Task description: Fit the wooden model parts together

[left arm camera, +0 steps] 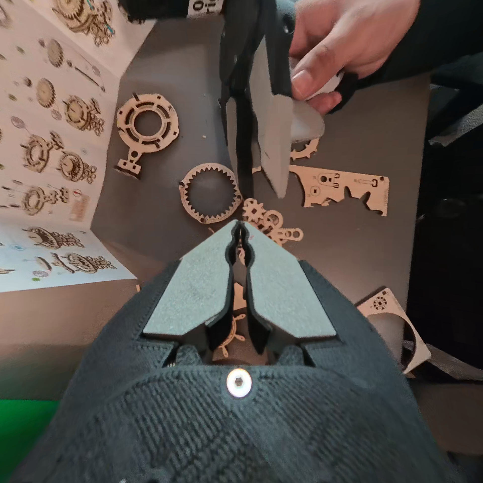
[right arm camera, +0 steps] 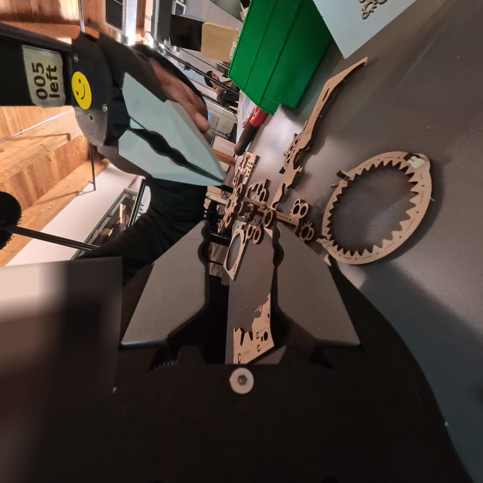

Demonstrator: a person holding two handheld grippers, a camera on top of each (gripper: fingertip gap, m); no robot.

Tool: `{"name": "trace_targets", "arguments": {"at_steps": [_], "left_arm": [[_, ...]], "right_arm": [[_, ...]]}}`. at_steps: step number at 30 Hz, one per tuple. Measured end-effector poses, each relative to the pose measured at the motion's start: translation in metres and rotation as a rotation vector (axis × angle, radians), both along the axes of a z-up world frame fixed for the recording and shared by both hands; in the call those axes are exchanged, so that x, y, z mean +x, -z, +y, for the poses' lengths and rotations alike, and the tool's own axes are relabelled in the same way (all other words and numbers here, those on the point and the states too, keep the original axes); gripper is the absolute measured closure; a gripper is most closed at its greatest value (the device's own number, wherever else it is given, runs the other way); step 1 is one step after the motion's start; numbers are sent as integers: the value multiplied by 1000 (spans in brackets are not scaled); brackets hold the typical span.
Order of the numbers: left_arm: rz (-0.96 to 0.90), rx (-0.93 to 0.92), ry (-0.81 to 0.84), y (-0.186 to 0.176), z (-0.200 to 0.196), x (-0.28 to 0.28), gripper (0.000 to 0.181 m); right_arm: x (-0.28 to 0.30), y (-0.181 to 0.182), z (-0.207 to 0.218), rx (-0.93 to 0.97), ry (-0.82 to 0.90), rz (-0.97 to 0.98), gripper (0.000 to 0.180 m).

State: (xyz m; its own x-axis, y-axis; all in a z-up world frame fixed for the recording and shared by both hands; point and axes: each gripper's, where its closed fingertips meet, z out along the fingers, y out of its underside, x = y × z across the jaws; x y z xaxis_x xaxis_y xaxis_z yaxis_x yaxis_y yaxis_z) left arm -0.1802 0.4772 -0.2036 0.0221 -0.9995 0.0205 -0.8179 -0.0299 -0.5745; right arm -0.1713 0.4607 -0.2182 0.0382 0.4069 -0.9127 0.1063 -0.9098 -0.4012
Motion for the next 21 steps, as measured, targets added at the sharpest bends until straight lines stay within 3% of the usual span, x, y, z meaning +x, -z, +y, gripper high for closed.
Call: {"name": "trace_targets", "arguments": {"at_steps": [1,12,21], "left_arm": [[6,-22,0,3,-2,0,181],[16,-75,-36,7,3,2,181],[-77,-161,-6,7,-3,9,181]], "right_arm": [[0,-1,-1,4,-1,3,135],[11,-13,7,-9,62,44,143],[6,-7,6,-10,54,24,143]]}}
